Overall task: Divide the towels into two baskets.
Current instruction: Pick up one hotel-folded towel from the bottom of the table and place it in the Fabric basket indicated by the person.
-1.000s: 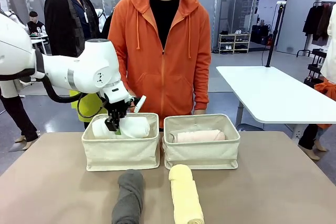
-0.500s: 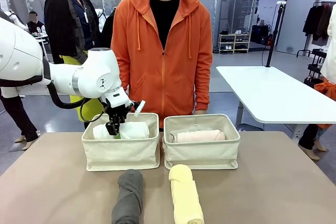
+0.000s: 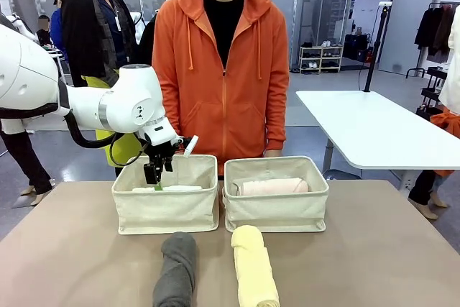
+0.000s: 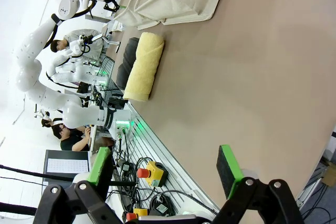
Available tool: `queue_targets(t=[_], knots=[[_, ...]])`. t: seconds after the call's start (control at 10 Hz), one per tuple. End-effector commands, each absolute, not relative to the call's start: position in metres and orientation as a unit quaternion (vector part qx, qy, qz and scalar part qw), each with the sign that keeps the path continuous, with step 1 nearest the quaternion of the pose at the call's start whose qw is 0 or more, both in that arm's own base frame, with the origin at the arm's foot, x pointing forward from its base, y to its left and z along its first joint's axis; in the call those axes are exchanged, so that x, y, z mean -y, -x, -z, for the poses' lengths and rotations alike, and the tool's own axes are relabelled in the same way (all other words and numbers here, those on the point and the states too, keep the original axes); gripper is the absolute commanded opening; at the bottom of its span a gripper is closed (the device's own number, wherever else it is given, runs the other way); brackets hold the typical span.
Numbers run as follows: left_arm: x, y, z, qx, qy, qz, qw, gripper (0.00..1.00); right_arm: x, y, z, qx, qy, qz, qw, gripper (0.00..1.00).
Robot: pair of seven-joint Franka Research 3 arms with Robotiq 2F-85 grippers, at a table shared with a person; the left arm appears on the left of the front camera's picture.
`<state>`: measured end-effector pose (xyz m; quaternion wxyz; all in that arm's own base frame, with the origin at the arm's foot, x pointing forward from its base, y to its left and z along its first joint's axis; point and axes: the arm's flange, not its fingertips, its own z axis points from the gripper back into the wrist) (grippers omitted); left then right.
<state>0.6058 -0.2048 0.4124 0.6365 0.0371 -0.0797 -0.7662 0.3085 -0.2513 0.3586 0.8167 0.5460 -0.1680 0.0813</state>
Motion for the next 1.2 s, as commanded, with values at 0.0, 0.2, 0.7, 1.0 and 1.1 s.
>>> queue_targets(t=[0.0, 0.2, 0.7, 1.0, 1.1], knots=[[0.196, -0.585, -0.425, 0.101, -0.029, 0.756, 0.646, 1.0, 0.25, -0.305, -0.361, 0.161, -0.546, -0.084, 0.818, 1.0], [0.205, -0.606, -0.412, 0.08, -0.037, 0.766, 0.637, 1.0, 0.25, -0.305, -0.361, 0.161, -0.546, -0.084, 0.818, 1.0], [0.205, -0.606, -0.412, 0.08, -0.037, 0.766, 0.637, 1.0, 0.25, -0.305, -0.361, 0.161, -0.546, -0.084, 0.818, 1.0], [0.205, -0.606, -0.412, 0.08, -0.037, 0.766, 0.637, 1.0, 0.25, -0.305, -0.361, 0.161, -0.546, -0.084, 0.818, 1.0], [0.206, -0.604, -0.411, 0.08, -0.034, 0.766, 0.637, 1.0, 0.25, -0.305, -0.361, 0.161, -0.546, -0.084, 0.818, 1.0]])
